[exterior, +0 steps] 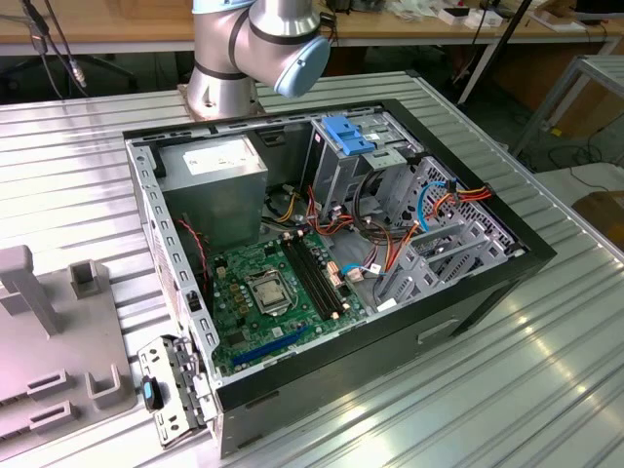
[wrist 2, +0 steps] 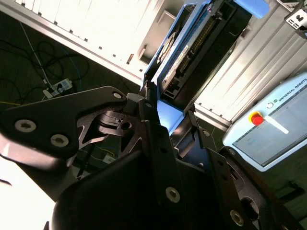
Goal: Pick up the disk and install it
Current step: 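Pick up the disk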
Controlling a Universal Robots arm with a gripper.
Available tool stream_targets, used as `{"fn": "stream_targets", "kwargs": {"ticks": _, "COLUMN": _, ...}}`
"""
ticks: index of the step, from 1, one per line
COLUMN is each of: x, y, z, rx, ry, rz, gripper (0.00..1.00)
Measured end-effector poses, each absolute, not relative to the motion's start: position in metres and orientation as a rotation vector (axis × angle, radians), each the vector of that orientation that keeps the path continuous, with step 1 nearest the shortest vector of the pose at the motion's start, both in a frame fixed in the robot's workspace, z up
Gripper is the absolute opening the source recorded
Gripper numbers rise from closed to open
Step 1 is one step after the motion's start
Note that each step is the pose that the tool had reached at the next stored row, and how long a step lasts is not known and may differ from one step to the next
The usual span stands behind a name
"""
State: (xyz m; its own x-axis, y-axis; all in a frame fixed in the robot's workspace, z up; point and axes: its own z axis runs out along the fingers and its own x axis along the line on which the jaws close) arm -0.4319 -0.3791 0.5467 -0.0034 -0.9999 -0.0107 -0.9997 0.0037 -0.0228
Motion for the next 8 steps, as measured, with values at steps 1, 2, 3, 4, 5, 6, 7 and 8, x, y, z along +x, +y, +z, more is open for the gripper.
{"fn": "stream_targets", "kwargs": {"ticks": 1, "x": -0.4314, "y": -0.3791, "z": 0.5466, "rx": -2.201, "ry": 2.208, "rz": -0.013, "gripper": 0.37}}
{"fn": "stream_targets", "kwargs": {"ticks": 2, "x": -0.4309, "y": -0.3791, "z": 0.5466, "rx": -2.201, "ry": 2.209, "rz": -0.013, "gripper": 0.37}}
{"fn": "stream_targets", "kwargs": {"ticks": 3, "x": -0.4305, "y": -0.3791, "z": 0.5465, "rx": -2.201, "ry": 2.208, "rz": -0.013, "gripper": 0.37}}
{"fn": "stream_targets", "kwargs": {"ticks": 4, "x": -0.4303, "y": -0.3791, "z": 0.5465, "rx": -2.200, "ry": 2.208, "rz": -0.013, "gripper": 0.37}}
{"fn": "stream_targets", "kwargs": {"ticks": 5, "x": -0.4298, "y": -0.3791, "z": 0.5465, "rx": -2.201, "ry": 2.209, "rz": -0.013, "gripper": 0.37}}
{"fn": "stream_targets", "kwargs": {"ticks": 6, "x": -0.4294, "y": -0.3791, "z": 0.5465, "rx": -2.201, "ry": 2.209, "rz": -0.013, "gripper": 0.37}}
{"fn": "stream_targets", "kwargs": {"ticks": 7, "x": -0.4292, "y": -0.3791, "z": 0.5465, "rx": -2.201, "ry": 2.209, "rz": -0.013, "gripper": 0.37}}
{"fn": "stream_targets", "kwargs": {"ticks": 8, "x": -0.4288, "y": -0.3791, "z": 0.5465, "rx": -2.201, "ry": 2.209, "rz": -0.013, "gripper": 0.37}}
